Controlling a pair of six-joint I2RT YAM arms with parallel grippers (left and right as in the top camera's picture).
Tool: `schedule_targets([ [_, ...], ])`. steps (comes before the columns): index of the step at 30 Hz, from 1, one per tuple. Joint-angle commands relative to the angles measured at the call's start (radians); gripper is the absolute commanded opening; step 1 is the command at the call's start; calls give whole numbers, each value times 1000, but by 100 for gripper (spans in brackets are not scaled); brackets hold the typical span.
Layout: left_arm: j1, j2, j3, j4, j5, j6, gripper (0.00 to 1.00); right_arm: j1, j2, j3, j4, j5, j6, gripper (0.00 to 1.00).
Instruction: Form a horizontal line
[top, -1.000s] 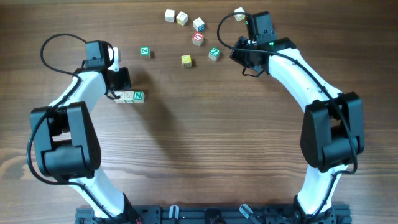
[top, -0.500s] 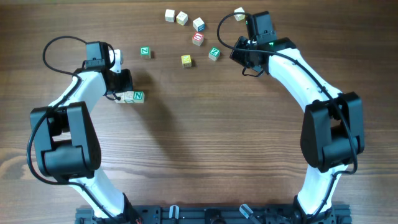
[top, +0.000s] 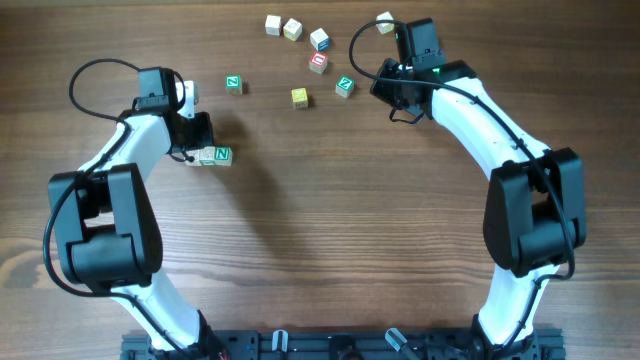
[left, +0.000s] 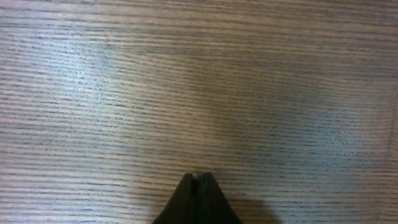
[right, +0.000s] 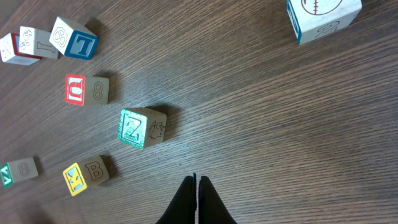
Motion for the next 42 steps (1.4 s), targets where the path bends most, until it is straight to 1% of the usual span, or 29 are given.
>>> schedule_targets([
  [1,8,12,18,-5,15,-1,4,5,-10,0,-2,22,-15,4],
  [28,8,12,18,-16,-7,6,4,5,-10,0,-4,25,-14,5],
  [32,8,12,18,-24,-7,24,4,5,-10,0,-4,25,-14,4],
  [42,8,11,24,17,-6,24,4,5,-10,0,-3,25,-14,4],
])
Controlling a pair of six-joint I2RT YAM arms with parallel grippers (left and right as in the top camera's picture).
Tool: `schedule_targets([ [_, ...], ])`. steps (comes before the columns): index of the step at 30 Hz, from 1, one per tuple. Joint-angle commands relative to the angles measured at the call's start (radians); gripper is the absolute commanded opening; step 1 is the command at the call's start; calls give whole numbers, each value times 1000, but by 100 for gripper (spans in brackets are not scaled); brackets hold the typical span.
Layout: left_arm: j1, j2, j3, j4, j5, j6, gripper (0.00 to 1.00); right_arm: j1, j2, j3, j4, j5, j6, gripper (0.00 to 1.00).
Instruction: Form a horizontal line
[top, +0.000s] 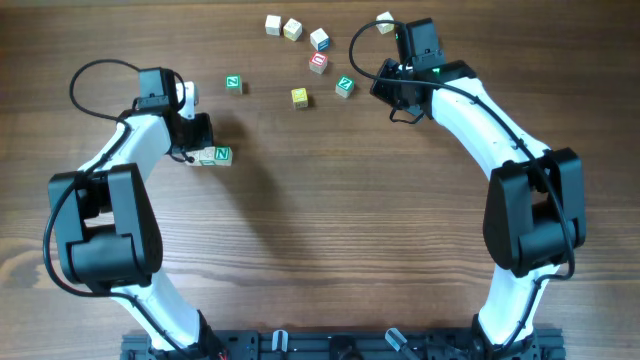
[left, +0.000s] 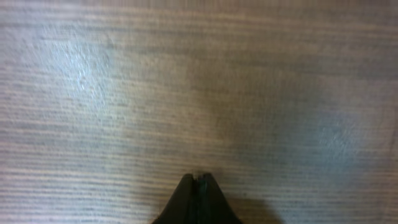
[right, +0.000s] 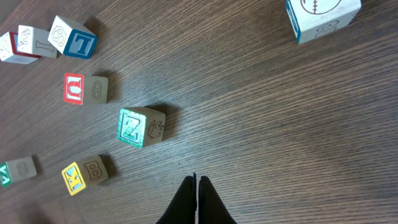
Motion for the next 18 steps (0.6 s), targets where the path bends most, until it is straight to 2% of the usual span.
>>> schedule_targets([
  [1,7,11,33,10,-2,19,4,5,-10,0,0,25,-11,5],
  [11,-8,11,98,-28,66,-8,4,5,-9,0,1,25,-8,4],
  [18,-46,11,106,-49,262,-3,4,5,-9,0,1,25,-8,4],
])
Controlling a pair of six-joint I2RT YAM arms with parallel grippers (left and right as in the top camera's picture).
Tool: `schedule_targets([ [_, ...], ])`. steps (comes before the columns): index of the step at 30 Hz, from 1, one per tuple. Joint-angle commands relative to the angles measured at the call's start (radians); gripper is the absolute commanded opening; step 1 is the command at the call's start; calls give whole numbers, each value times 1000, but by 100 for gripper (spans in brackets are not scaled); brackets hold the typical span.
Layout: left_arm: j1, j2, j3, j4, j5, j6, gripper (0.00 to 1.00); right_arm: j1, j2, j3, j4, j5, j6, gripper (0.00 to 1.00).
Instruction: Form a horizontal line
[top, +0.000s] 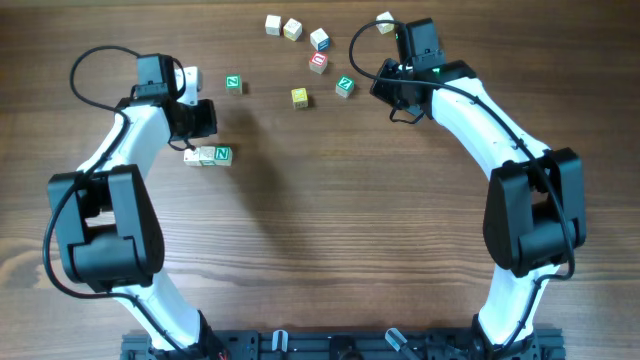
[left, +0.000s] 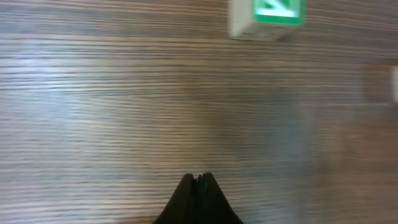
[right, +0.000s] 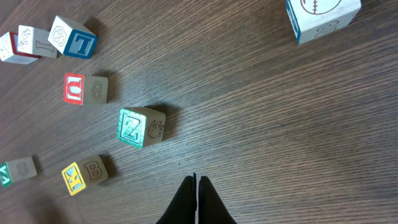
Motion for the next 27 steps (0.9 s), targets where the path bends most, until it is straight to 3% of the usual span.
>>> schedule_targets([
  [1,-31,11,26,2,175,1,4,5,-9,0,1,25,-8,4],
  [4,-54,11,29,-12,242,1,4,5,-9,0,0,25,-8,4],
  [11,-64,-42,47,-48,243,0,4,5,-9,0,-4,25,-8,4],
  [23,-64,-619,54,-333,131,1,4,-4,-50,1,-87,26,-58,4],
  [27,-64,-797,53,-444,131,16,4,-18,-176,1,-183,199,-60,4],
])
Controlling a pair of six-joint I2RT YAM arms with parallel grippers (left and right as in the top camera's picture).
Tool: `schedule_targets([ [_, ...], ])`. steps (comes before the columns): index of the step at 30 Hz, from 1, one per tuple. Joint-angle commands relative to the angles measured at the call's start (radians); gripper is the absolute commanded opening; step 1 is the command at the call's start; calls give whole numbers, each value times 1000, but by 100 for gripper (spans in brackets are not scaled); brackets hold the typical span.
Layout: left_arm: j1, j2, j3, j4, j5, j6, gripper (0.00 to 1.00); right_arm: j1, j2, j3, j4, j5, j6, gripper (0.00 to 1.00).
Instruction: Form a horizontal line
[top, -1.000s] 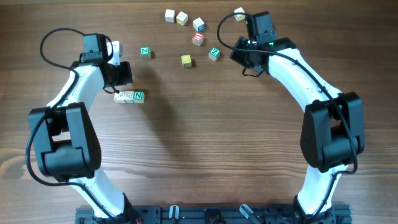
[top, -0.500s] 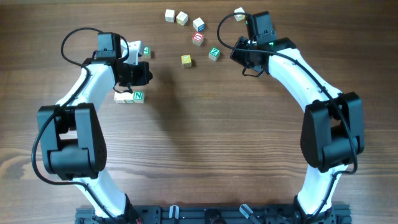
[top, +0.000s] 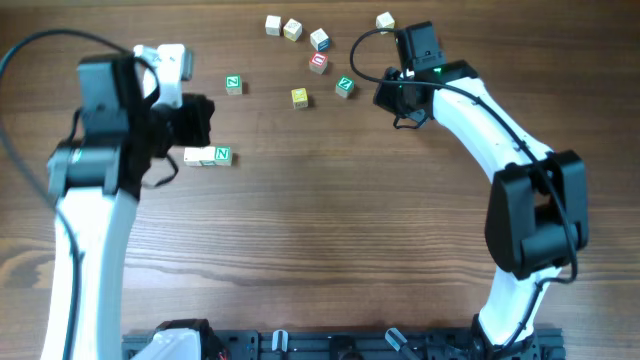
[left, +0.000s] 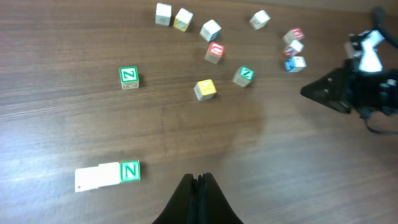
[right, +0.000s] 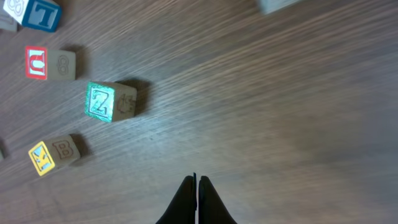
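A short row of three blocks (top: 208, 156) lies on the wooden table, two pale ones and a green N block (left: 130, 170) at its right end. My left gripper (left: 199, 178) is shut and empty, held high above the table (top: 200, 120), up and to the right of the row. Loose blocks lie at the far side: a green Z block (left: 129, 76), a yellow block (left: 205, 89) and a green block (right: 102, 101). My right gripper (right: 196, 179) is shut and empty, low over the table to the right of that green block (top: 344, 86).
More loose blocks sit further back: a red U block (right: 37, 63), a blue L block (right: 38, 12), pale ones (top: 272, 23) and a corner one (top: 385, 20). The right arm (left: 354, 87) shows at the right of the left wrist view.
My left arm has risen high, so its view now takes in the row and all the loose blocks. My right gripper has shifted slightly; the blocks sit further up and left in its view.
My left gripper stood shut and low by the row's left end at the two oldest moments. Then it was further back, apart from the row, and now high above the table. The row stayed put. My right gripper stayed shut near the green block.
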Motion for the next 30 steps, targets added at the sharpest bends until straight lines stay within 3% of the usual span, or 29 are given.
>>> schedule_targets([
  [1,2,-158,11,-88,-12,32,4,-14,-171,1,-74,216,-22,4],
  [11,2,-472,-45,-196,-12,98,4,-14,-579,1,-341,556,-3,4],
  [18,2,-512,-51,-208,-8,89,4,-14,-927,1,-565,681,99,4],
  [20,2,-512,-51,-209,-8,76,8,-14,-1044,1,-629,681,134,4],
  [21,2,-512,-51,-212,-8,76,19,-14,-1099,1,-658,681,147,4],
  [22,2,-512,-51,-214,-8,76,40,-14,-1142,1,-675,681,147,4],
  [23,2,-512,-51,-219,-8,76,77,-14,-1201,1,-695,681,147,4],
  [24,2,-512,-51,-226,-8,76,100,-14,-1260,1,-711,680,147,4],
  [25,2,-512,-51,-235,-9,76,100,-14,-1312,1,-724,678,147,7],
  [29,2,-512,-51,-269,-8,76,100,-14,-1453,1,-752,673,147,76],
  [30,2,-512,-51,-269,-8,76,100,-14,-1471,1,-760,673,147,83],
])
